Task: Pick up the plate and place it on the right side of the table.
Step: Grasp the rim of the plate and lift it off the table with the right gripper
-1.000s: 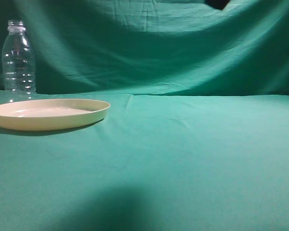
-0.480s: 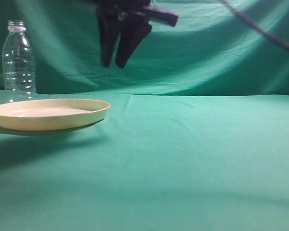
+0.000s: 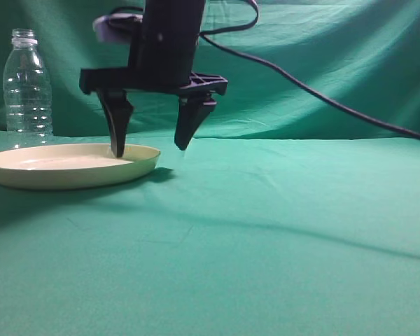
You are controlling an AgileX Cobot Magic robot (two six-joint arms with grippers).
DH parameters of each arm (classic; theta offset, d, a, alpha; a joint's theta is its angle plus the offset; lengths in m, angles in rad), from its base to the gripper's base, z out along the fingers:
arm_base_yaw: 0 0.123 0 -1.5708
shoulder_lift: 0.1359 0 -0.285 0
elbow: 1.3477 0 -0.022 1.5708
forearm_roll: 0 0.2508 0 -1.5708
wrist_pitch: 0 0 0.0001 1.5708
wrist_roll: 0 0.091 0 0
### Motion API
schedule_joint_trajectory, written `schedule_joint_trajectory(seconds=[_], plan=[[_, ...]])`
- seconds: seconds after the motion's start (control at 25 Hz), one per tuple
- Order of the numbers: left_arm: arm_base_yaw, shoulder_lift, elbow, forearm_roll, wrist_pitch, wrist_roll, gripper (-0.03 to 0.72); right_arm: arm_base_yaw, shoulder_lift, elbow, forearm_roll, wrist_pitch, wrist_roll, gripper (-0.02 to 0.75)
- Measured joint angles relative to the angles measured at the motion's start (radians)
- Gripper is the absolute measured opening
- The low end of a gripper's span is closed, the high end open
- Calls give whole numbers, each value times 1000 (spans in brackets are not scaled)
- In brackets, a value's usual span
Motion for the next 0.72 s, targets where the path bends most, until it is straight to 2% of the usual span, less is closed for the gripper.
schedule_joint_trajectory(seconds=[0.2,0.24,0.52,0.64,0.72], plan=[[0,0,0,0,0,0,0,0,51,-18,-35,-11,10,581],[0,0,0,0,0,0,0,0,59,-20,-35,-16,15,529],[0,0,0,0,0,0,0,0,80,-24,-39,-56,31,531],[0,0,0,0,0,0,0,0,84,-26,-35,-64,44,412],[0,0,0,0,0,0,0,0,85,-26,-43,-69,54,287]])
